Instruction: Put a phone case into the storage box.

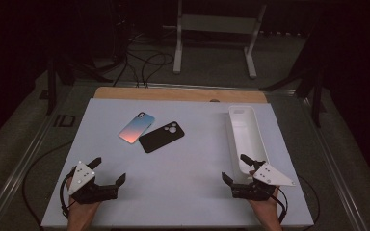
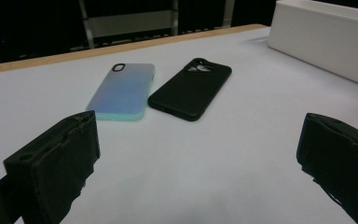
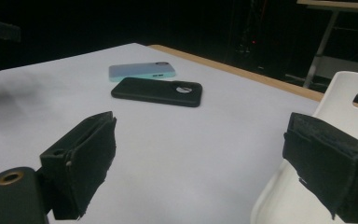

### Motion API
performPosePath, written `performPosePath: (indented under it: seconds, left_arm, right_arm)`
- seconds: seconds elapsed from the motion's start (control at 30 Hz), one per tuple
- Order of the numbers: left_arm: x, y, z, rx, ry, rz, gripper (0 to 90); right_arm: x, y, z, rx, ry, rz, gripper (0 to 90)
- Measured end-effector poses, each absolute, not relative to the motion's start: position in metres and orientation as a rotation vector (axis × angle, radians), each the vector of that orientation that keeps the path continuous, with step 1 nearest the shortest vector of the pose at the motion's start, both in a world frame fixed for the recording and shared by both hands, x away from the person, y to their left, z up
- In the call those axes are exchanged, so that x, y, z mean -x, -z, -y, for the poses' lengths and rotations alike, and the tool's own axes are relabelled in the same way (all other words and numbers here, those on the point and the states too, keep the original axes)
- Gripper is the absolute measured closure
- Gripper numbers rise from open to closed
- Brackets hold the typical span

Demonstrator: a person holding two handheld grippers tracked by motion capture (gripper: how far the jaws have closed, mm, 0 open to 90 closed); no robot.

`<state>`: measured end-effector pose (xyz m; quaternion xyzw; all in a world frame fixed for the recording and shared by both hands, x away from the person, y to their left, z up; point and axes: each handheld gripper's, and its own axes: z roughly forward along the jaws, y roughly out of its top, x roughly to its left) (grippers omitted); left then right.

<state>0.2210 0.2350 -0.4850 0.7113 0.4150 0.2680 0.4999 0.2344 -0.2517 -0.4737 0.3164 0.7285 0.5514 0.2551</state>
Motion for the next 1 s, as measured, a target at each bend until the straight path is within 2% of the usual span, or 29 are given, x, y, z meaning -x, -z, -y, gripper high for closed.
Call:
performPosePath:
  seconds: [0.63, 1.0]
  left_arm:
    - [-0.23, 0.465, -0.242, -1.697, -0.669, -1.058, 0.0]
    - [-0.246, 0.453, -0.234, -1.761, -0.661, -1.04, 0.0]
  right_arm:
    - [-0.232, 0.472, 0.257, -0.855, -1.484, -1.969, 9.4]
    - [-0.233, 0.472, 0.26, -0.889, -1.487, -1.941, 9.3]
